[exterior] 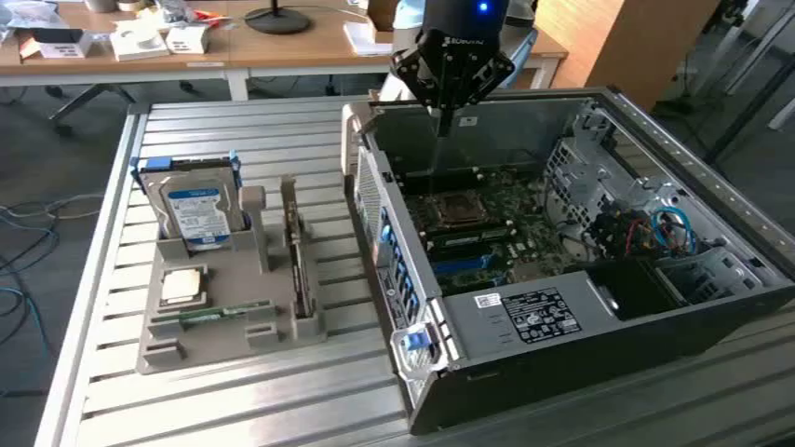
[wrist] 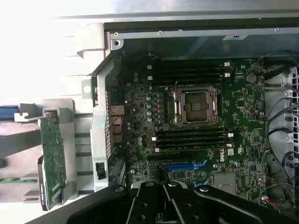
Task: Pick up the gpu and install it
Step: 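Reach for the gpu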
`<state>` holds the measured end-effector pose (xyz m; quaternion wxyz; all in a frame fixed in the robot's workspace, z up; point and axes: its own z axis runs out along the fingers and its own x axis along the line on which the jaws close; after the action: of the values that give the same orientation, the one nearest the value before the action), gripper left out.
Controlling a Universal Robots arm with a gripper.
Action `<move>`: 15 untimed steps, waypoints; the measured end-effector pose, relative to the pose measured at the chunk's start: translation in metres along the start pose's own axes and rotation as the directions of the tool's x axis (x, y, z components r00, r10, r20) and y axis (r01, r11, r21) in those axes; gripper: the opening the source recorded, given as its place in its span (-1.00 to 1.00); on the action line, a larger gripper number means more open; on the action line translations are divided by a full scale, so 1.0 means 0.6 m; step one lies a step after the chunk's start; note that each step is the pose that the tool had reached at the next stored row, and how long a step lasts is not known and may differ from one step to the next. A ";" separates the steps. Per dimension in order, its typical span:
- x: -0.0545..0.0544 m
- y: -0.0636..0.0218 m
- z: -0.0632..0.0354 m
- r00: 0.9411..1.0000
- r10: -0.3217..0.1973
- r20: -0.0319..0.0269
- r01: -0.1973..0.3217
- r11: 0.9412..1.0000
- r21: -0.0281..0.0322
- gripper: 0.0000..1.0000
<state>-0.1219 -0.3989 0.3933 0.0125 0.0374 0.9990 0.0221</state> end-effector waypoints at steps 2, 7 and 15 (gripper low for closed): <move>0.000 0.000 0.000 1.000 0.000 0.000 0.000 1.000 0.000 -0.79; 0.000 0.000 0.000 1.000 0.000 0.000 0.000 1.000 0.000 -0.79; 0.004 0.000 0.000 1.000 0.000 0.000 0.000 1.000 0.000 -0.79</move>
<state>-0.1241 -0.3989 0.3932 0.0125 0.0374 0.9990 0.0222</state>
